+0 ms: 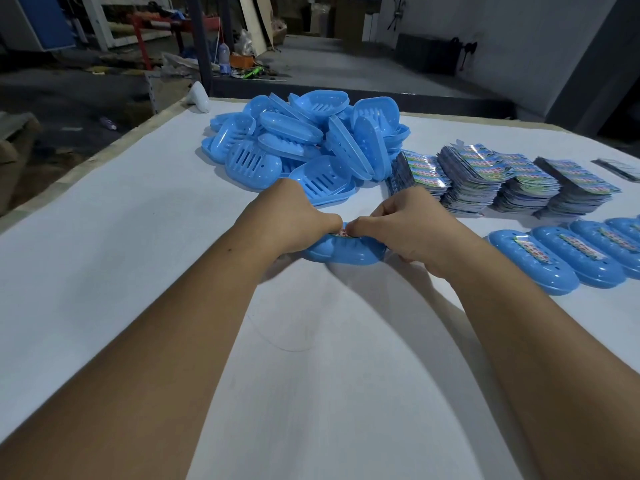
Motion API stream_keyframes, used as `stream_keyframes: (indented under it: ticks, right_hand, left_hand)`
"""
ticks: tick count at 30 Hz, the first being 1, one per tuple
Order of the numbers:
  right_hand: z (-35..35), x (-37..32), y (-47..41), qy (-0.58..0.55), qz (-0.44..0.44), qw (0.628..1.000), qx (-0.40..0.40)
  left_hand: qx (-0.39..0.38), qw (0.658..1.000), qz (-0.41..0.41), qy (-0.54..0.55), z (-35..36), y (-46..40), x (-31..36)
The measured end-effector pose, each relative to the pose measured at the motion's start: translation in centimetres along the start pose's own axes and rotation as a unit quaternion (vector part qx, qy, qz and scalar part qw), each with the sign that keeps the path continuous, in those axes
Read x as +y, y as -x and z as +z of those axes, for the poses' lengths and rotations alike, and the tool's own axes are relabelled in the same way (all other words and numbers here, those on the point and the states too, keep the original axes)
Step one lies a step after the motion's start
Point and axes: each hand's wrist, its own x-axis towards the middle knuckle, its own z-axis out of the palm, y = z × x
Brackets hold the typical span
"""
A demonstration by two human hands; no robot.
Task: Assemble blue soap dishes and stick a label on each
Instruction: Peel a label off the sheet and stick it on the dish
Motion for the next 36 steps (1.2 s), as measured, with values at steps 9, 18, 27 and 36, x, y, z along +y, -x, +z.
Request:
stream_keyframes:
  ticks: [9,18,27,36]
  right_hand:
    - [-0.02,0.00,0.13,-0.001,0.000,1.000,-0.002]
    - [0.03,-0.09,0.19,0.006,-0.003,1.000,0.001]
    - [0.16,-0.20,0.34,0.040,-0.019,0.999,0.014]
    - [-0.53,-0.36,0.52,0.063,-0.003,0.998,-0.030]
  left_hand:
    - [-0.002,1.000,-0.006,0.000,0.07,-0.01,0.03]
    - [-0.006,1.000,-0.009,-0.006,-0.03,0.20,0.23]
    - [-0.007,0.999,-0.009,-0.044,-0.17,0.49,0.56]
    - [-0.002,0.997,-0.011,-0.080,-0.59,0.82,0.66]
